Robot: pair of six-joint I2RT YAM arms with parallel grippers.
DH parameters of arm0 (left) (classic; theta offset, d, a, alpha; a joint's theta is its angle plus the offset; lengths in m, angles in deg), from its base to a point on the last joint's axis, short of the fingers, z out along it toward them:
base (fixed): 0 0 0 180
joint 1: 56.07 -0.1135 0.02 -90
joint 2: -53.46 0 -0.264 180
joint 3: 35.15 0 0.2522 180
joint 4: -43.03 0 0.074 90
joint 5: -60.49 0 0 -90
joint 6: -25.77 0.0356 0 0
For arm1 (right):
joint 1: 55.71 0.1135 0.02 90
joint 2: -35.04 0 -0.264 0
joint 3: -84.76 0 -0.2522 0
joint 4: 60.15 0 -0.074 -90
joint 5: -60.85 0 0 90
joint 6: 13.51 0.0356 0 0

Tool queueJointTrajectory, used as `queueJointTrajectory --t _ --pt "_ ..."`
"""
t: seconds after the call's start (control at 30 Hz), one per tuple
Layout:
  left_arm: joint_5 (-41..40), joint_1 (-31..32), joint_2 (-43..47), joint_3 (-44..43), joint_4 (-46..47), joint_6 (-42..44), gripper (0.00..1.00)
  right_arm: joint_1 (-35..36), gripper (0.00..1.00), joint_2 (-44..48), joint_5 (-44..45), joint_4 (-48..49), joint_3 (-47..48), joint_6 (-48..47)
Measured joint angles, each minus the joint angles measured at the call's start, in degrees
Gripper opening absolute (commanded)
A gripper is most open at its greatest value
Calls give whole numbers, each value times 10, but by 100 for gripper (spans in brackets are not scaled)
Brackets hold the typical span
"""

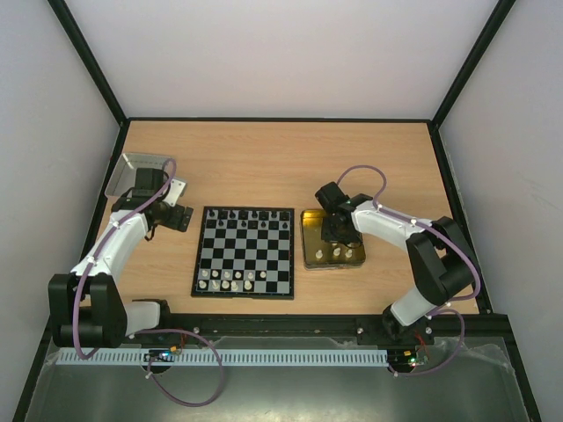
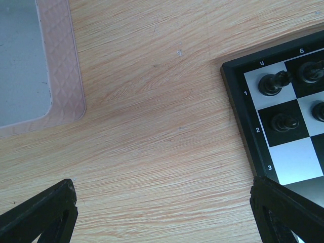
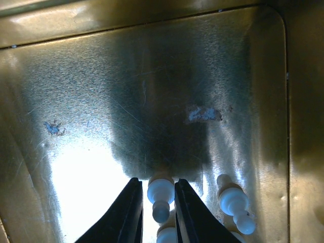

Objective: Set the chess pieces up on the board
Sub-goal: Pick up the chess piece from the storage box.

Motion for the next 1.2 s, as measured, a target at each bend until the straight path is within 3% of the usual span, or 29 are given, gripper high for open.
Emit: queueJointTrajectory --t 0.67,0.8,1.2 --pt "0 0 0 0 0 0 93 0 17 1 -13 2 -11 0" --pt "0 0 0 0 0 0 94 0 12 1 -13 2 -13 1" --pt "0 0 0 0 0 0 93 0 7 1 -5 3 -13 2"
